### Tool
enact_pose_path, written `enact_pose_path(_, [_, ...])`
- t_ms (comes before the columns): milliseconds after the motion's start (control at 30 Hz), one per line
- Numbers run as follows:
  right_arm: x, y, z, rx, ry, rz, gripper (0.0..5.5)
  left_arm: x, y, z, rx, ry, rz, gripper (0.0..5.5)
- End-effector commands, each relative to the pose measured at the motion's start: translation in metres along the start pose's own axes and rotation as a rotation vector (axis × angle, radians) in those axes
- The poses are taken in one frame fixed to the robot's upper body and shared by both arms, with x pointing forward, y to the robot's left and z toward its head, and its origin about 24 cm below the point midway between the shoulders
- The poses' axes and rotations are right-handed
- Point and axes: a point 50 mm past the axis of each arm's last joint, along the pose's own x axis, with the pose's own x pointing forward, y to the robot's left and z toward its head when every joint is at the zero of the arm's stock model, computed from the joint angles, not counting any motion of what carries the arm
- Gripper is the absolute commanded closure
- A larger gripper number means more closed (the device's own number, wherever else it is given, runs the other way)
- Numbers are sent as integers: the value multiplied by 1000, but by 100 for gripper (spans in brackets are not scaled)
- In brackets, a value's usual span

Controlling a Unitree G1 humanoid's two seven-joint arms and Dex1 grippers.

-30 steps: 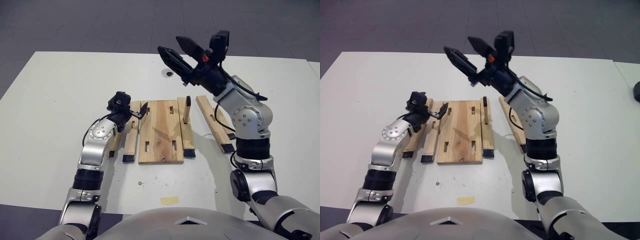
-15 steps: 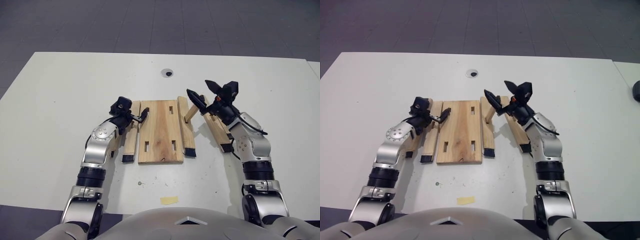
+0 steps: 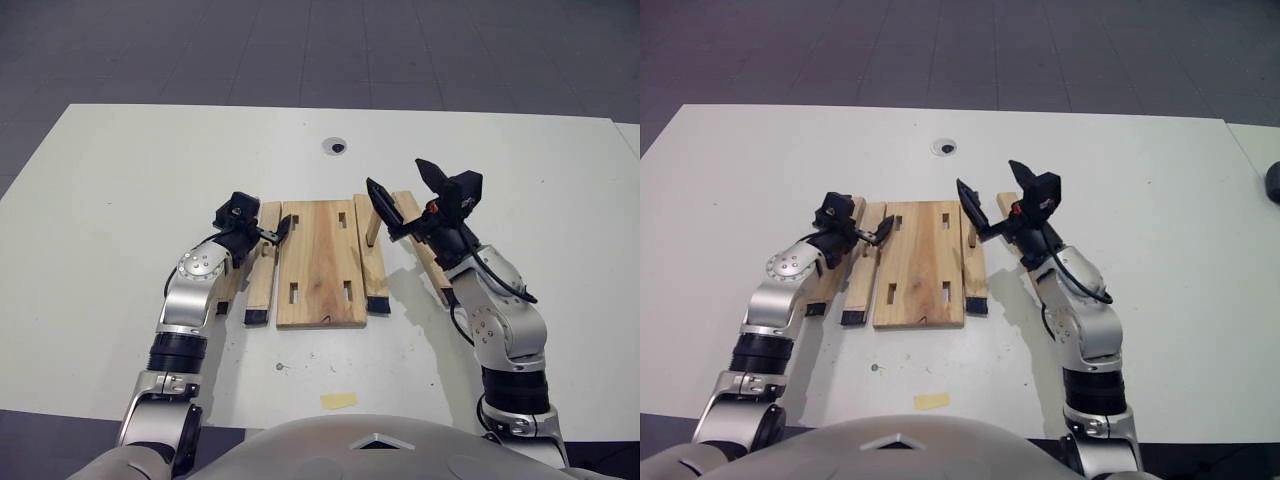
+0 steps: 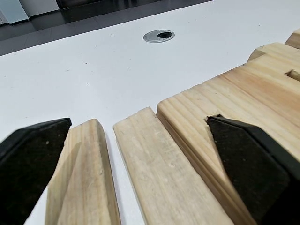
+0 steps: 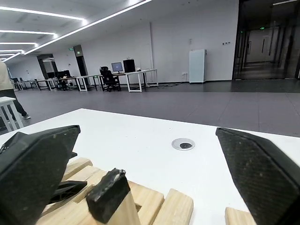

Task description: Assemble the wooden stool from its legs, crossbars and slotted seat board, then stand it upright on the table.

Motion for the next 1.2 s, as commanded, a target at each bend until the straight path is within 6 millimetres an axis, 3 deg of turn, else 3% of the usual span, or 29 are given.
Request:
enact_pose_path(33, [2,17,-3,59,89,-23,11,-3,1,1,1,2,9,10])
enact_pose_path(100, [11,22,26,103,-51,-3,11,-4,5,9,-5,-28,29,10])
enact_pose_path(233, [20,20,81,15,-247,70,11,-4,13,22,3,-65,51,10])
enact_pose_path(367, [36,24,106,-60,-244,214,11,3,17,33,37,-82,34,10])
enact_pose_path(467, [48,21,101,-82,-173,326,11,12,18,40,70,-97,6,10])
enact_pose_path(567, [57,5,92,-41,-118,373,11,16,15,44,76,-107,-8,10])
enact_pose_path(767, [63,-15,89,-45,-129,390,11,7,14,28,65,-60,-10,10])
enact_pose_path(1000, [74,-3,74,-16,-132,443,11,7,15,22,75,-36,-22,10])
enact_pose_path(1200, [77,24,88,85,-254,424,11,6,10,15,47,-25,-16,10])
